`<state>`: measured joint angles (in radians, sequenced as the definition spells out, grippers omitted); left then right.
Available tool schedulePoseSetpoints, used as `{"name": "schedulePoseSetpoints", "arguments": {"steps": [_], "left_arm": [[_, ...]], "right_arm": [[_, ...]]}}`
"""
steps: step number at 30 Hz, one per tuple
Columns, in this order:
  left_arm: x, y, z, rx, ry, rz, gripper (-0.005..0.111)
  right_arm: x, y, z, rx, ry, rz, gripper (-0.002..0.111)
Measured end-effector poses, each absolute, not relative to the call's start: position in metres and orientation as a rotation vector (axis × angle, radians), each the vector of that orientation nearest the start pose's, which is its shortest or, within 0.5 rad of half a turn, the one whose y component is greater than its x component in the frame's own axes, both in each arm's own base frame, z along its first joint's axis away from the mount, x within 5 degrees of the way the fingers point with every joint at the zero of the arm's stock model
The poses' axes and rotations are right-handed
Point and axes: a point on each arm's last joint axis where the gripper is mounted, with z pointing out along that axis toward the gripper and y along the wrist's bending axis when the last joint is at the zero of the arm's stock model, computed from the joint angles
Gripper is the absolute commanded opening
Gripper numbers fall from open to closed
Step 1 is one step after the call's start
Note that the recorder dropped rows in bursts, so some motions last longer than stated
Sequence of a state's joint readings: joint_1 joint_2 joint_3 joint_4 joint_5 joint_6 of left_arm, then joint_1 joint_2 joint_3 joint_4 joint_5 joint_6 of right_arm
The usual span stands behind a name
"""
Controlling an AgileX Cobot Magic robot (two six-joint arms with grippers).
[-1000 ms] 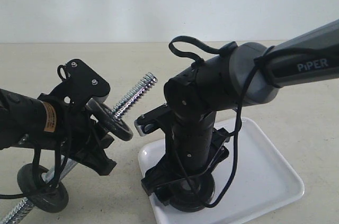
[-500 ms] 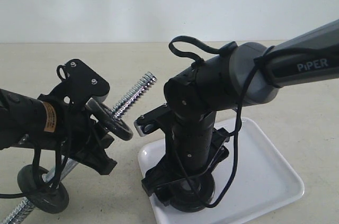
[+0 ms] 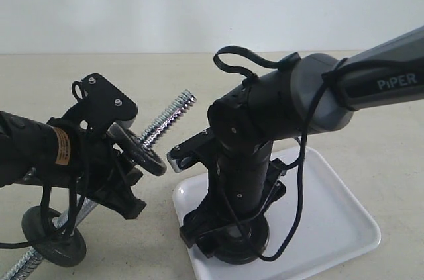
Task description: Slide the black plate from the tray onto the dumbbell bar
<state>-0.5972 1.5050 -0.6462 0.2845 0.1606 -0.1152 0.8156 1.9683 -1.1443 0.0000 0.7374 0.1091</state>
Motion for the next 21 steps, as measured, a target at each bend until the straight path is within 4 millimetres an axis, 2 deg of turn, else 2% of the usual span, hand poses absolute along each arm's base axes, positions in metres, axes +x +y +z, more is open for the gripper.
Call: {"name": "schedulePoseSetpoints", "arguments": {"steps": [5,13,21], "left_arm": [[0.225,-0.148,0.176,0.915,2.326,-0.125,0.004],[0.225,-0.148,0.176,0.917,2.326,-0.125,0.004],[0.225,-0.148,0.175,0.919,2.327,-0.123,0.004]], "right_arm": [[0.24,0.254,0.139,-1.044,2.833,0.091,0.0],[0.233,0.246,0.192,-1.02,2.733,0.143,0.0],[0.228,0.231,0.216,-1.082,2.689,0.032,0.0]]}}
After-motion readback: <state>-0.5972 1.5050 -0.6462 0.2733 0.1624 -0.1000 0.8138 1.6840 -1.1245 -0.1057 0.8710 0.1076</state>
